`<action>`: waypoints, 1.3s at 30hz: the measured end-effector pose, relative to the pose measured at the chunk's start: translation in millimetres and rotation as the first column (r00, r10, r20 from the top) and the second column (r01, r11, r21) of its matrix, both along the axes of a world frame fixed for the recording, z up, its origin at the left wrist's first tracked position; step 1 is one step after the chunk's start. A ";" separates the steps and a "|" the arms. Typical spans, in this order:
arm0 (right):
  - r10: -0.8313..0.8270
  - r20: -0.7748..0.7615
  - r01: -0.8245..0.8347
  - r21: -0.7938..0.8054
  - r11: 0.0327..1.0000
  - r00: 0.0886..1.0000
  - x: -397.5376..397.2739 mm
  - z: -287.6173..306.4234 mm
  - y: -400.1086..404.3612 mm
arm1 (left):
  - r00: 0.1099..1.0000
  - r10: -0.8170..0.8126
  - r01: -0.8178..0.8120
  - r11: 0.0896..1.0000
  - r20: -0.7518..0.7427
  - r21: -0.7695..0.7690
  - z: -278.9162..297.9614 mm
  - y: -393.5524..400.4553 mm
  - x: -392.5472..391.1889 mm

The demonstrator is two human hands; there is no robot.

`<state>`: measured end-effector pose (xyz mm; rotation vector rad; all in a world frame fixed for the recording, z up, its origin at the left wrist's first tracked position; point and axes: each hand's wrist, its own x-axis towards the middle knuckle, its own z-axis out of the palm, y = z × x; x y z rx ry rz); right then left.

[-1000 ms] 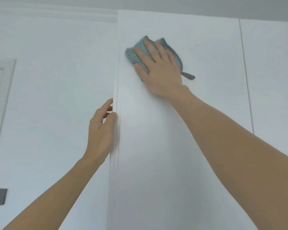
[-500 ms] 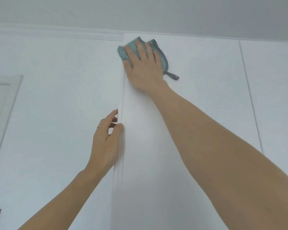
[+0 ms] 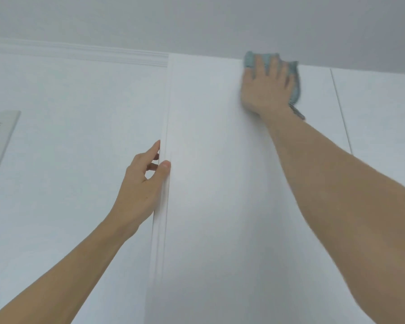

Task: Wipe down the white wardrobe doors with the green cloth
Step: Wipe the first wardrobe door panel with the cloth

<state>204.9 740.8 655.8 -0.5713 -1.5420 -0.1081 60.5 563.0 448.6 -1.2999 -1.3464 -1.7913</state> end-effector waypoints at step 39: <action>-0.023 0.105 0.003 0.191 0.982 0.994 4.7 -61.4 11.9 | 0.998 -0.021 0.016 0.996 -0.052 -0.093 2.9 -17.6 -10.4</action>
